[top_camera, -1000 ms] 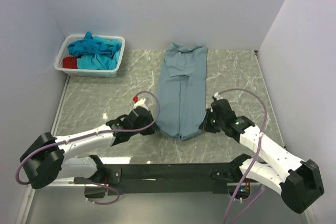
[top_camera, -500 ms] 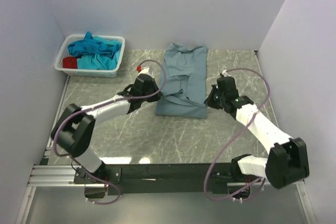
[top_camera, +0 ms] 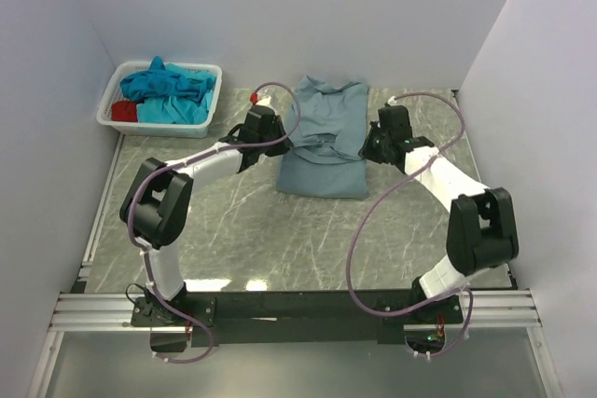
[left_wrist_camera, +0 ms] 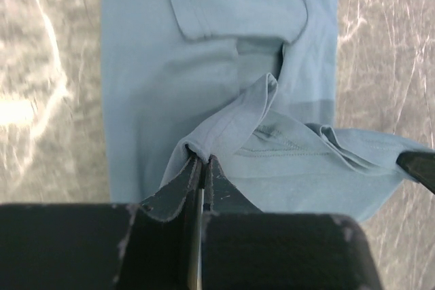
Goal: Fold and stack the t-shirts
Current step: Fold the tshirt
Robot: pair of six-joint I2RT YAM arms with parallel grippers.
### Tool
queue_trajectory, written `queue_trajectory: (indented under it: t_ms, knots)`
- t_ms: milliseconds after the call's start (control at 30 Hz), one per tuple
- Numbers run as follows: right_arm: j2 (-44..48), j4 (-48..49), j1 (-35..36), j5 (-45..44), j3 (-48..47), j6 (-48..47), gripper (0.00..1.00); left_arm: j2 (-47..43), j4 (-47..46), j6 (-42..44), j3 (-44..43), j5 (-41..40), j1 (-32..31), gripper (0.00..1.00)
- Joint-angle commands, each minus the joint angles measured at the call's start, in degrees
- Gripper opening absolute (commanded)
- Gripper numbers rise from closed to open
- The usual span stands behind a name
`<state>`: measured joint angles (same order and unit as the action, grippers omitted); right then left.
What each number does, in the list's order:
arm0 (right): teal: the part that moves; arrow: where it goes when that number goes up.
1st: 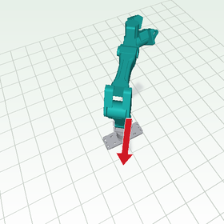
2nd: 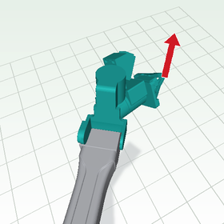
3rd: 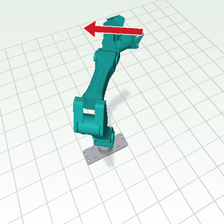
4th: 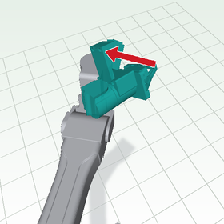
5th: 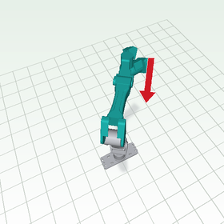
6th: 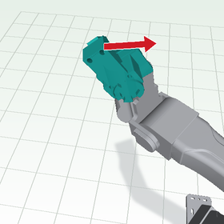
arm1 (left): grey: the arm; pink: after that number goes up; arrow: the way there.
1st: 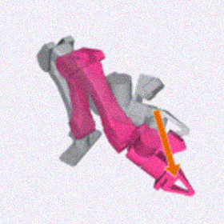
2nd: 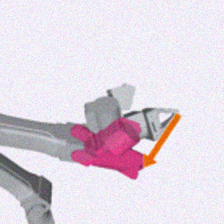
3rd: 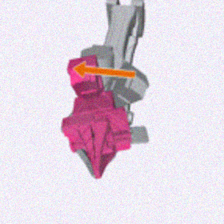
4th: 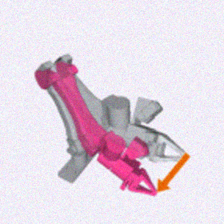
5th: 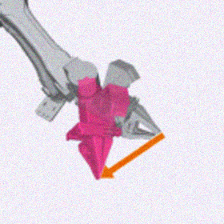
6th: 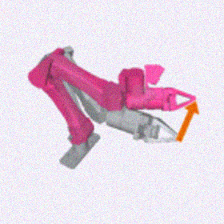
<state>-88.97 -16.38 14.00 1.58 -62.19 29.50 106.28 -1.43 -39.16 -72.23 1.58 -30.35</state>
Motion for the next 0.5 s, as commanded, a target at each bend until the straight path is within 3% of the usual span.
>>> queue_trajectory:
  t_ms: [0,467]
  knots:
    - [-3.0,2.8,-0.8,-0.7,-5.3,-1.2,0.0,1.5,-0.6,2.4,-4.2,1.3,0.8,0.04]
    - [-14.7,1.9,-3.3,-1.5,-15.1,-0.8,0.02,12.3,1.3,3.4,-15.9,4.0,3.5,0.03]
